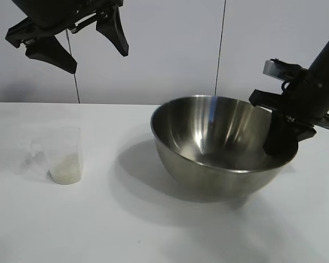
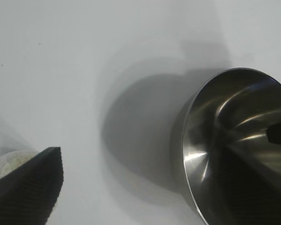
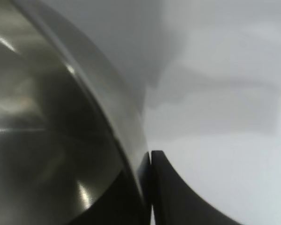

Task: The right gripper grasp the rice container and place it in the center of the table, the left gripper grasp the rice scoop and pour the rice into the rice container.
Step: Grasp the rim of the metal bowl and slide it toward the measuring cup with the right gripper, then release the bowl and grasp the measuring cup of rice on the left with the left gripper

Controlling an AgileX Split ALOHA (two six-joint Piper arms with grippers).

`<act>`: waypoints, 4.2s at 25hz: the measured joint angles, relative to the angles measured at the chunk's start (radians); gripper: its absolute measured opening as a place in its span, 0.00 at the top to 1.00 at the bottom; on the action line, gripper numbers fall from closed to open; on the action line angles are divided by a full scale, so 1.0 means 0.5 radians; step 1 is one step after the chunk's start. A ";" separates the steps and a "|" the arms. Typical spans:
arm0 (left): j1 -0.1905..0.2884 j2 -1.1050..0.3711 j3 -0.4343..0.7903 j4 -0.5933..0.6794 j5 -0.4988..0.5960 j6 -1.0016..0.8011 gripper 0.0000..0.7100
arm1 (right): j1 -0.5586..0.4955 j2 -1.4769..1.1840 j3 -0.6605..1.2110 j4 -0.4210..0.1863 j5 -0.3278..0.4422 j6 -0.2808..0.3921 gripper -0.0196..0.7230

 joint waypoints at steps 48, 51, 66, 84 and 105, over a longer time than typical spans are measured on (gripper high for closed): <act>0.000 0.000 0.000 0.005 0.000 0.000 0.09 | 0.135 -0.265 -0.488 -0.543 0.519 0.630 0.37; 0.000 0.000 0.000 0.006 0.000 0.000 0.09 | 0.135 -0.268 -0.488 -0.623 0.563 0.641 0.37; 0.000 0.000 0.000 0.006 -0.051 -0.002 0.09 | 0.135 -0.321 -0.488 -0.741 0.516 0.750 0.37; 0.130 -0.037 0.015 0.031 -0.001 0.009 0.10 | 0.135 -0.321 -0.488 -0.717 0.460 0.771 0.37; 0.184 -0.848 2.268 0.443 -2.926 0.200 0.12 | 0.135 -0.321 -0.488 -0.715 0.420 0.772 0.37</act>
